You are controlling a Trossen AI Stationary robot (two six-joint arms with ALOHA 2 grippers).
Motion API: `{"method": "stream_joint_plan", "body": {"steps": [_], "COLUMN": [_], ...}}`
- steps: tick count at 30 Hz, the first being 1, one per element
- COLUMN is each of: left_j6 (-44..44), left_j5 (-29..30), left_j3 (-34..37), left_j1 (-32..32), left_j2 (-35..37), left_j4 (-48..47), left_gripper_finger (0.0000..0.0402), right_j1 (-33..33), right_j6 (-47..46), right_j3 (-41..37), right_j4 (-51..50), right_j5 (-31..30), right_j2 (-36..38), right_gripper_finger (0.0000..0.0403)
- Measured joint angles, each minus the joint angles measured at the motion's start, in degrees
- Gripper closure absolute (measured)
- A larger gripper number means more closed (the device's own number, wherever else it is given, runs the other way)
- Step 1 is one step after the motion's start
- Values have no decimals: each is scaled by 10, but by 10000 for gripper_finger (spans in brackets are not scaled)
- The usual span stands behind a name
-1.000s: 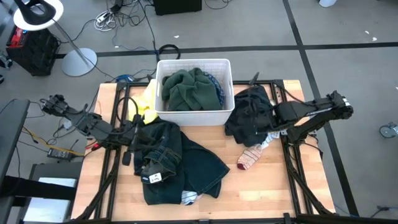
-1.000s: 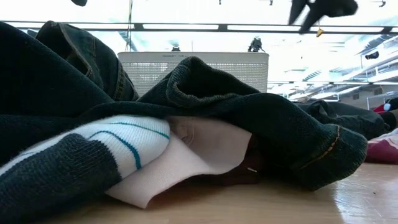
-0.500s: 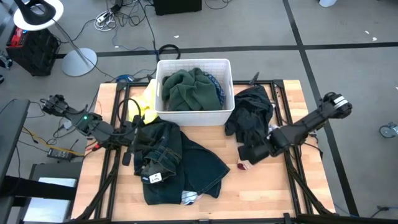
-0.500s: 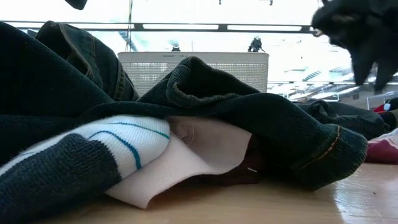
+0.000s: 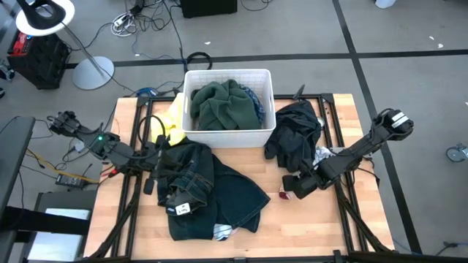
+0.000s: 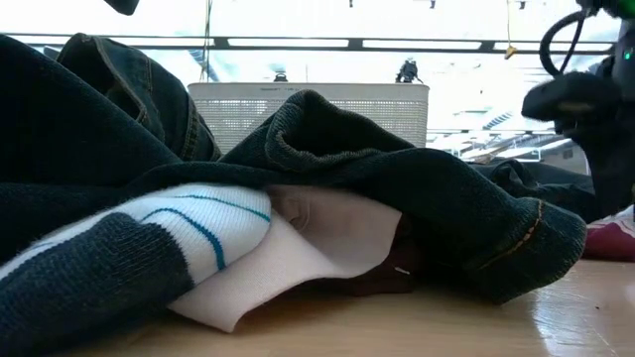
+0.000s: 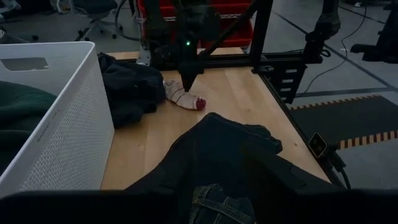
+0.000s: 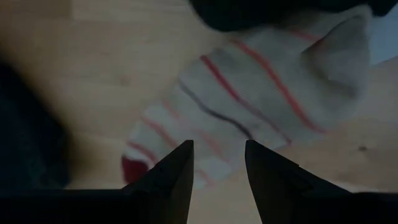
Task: Sort clothes
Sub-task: Put the white pink sock into the laundry organizer
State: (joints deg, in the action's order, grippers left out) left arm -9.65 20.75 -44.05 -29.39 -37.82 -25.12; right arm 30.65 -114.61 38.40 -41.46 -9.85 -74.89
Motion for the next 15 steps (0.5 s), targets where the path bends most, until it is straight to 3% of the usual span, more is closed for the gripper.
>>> {"method": "stream_joint_plan", "body": {"steps": [15], "left_j6": [-15], "left_j5": [0], "left_j3": [0], "left_j1": [0], "left_j2": [0], "left_j4": [0], "left_gripper_finger": [269], "right_j1": [-32], "right_j6": [8], "right_j3": [-71], "right_j4": [51], "right_j5": [17], "right_j2": [2], "right_gripper_finger": [295]}}
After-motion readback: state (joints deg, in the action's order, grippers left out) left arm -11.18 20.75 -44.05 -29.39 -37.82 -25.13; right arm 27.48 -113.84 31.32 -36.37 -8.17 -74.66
